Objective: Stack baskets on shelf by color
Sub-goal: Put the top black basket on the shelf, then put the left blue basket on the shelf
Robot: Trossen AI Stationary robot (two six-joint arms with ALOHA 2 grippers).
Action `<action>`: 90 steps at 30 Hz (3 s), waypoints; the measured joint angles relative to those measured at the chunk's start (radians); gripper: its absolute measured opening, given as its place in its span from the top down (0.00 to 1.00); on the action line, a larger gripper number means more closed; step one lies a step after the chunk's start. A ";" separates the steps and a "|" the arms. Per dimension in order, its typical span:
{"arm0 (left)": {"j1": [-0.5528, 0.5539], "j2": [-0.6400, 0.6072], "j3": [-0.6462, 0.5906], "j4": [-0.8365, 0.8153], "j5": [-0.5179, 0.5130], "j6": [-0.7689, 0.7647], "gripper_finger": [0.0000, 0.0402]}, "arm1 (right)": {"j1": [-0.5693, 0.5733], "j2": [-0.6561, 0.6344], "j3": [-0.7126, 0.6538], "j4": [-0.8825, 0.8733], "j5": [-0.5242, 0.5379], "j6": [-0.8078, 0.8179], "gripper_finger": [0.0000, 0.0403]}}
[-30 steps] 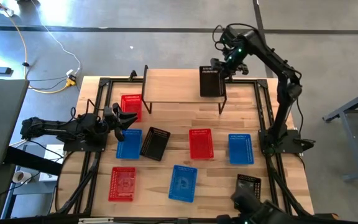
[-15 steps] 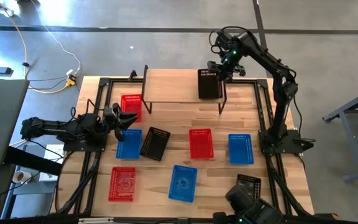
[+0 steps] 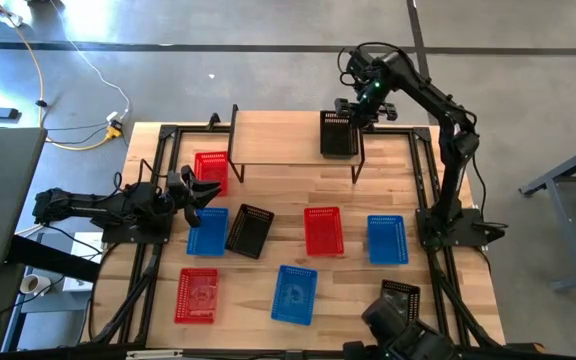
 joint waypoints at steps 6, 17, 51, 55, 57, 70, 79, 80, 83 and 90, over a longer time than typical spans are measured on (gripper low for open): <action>0.000 0.000 0.000 0.000 0.000 0.000 0.78 | -0.006 -0.007 0.000 -0.006 0.014 -0.017 0.76; 0.000 0.000 0.044 0.003 -0.016 0.000 0.77 | -0.018 -0.098 0.000 -0.027 0.034 -0.053 0.76; 0.000 0.188 0.632 -0.822 0.040 -0.312 0.59 | 0.268 -0.482 0.000 -0.025 0.278 -0.005 0.76; 0.000 0.272 0.722 -0.969 0.086 -0.437 0.59 | 0.268 -0.478 0.000 -0.025 0.277 -0.008 0.76; 0.000 0.310 0.751 -1.045 0.121 -0.499 0.59 | 0.268 -0.479 0.000 -0.025 0.277 -0.008 0.76; 0.000 0.474 0.771 -1.420 0.195 -0.941 0.59 | 0.268 -0.478 0.000 -0.025 0.250 -0.073 0.76; 0.000 0.631 0.771 -1.428 0.187 -1.025 0.59 | 0.268 -0.478 0.000 -0.025 0.231 -0.156 0.76; 0.000 0.650 0.771 -1.435 0.188 -1.035 0.59 | 0.268 -0.478 0.000 -0.025 0.227 -0.160 0.76; 0.000 0.706 0.771 -1.452 0.187 -1.066 0.59 | 0.268 -0.478 0.000 -0.025 0.214 -0.166 0.76; 0.000 0.824 0.771 -1.467 0.195 -1.100 0.64 | 0.268 -0.478 0.000 -0.025 0.213 -0.211 0.76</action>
